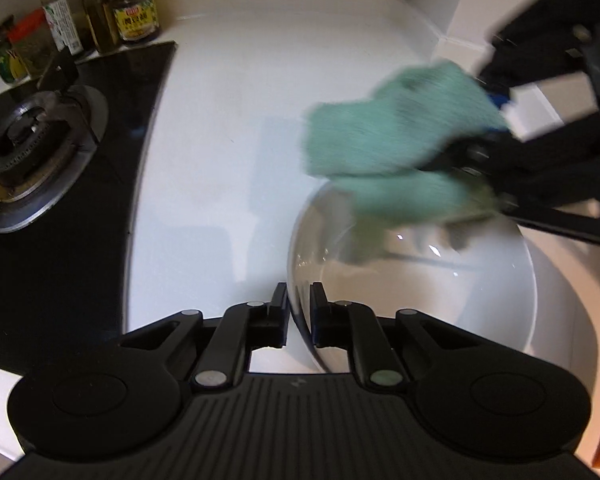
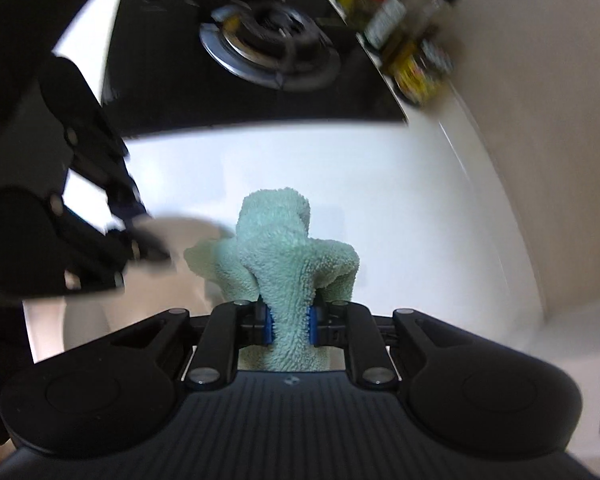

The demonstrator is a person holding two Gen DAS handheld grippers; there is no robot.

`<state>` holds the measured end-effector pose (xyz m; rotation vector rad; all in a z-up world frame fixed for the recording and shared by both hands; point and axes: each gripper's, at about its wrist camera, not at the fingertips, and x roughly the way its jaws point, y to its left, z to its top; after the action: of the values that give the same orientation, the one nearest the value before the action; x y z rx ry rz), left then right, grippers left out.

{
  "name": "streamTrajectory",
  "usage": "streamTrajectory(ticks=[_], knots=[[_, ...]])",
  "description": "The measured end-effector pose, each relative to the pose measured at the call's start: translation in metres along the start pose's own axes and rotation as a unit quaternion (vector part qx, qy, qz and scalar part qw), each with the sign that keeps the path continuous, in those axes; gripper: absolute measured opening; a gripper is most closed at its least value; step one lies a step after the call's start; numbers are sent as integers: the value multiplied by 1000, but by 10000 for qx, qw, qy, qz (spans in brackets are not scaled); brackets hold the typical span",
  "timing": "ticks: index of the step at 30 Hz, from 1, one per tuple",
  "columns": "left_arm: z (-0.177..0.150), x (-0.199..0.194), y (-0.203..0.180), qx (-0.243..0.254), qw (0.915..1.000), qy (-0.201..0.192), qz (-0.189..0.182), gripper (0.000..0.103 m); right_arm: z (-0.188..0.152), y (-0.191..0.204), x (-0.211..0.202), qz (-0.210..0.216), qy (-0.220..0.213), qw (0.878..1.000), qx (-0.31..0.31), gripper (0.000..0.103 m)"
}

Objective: Clean bowl
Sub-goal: 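Sweep the towel along the inner wall while left gripper holds the rim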

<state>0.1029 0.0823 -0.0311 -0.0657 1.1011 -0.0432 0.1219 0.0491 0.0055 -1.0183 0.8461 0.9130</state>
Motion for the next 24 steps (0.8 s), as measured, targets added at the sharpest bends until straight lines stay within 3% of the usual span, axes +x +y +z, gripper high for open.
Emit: streamTrajectory(ticks=[6, 9, 15, 24], knots=[[-1, 1, -1, 60, 9999, -107, 21, 9, -41, 5, -17, 42, 423, 9948, 929, 13], [-2, 2, -3, 93, 9999, -123, 11, 9, -59, 19, -30, 98, 438, 9885, 1444, 13], [-2, 5, -12, 181, 9997, -171, 70, 10, -78, 53, -55, 235, 168, 9754, 2184, 13], [1, 7, -17, 342, 9992, -193, 45, 12, -80, 91, -70, 772, -705, 9534, 2831, 13]])
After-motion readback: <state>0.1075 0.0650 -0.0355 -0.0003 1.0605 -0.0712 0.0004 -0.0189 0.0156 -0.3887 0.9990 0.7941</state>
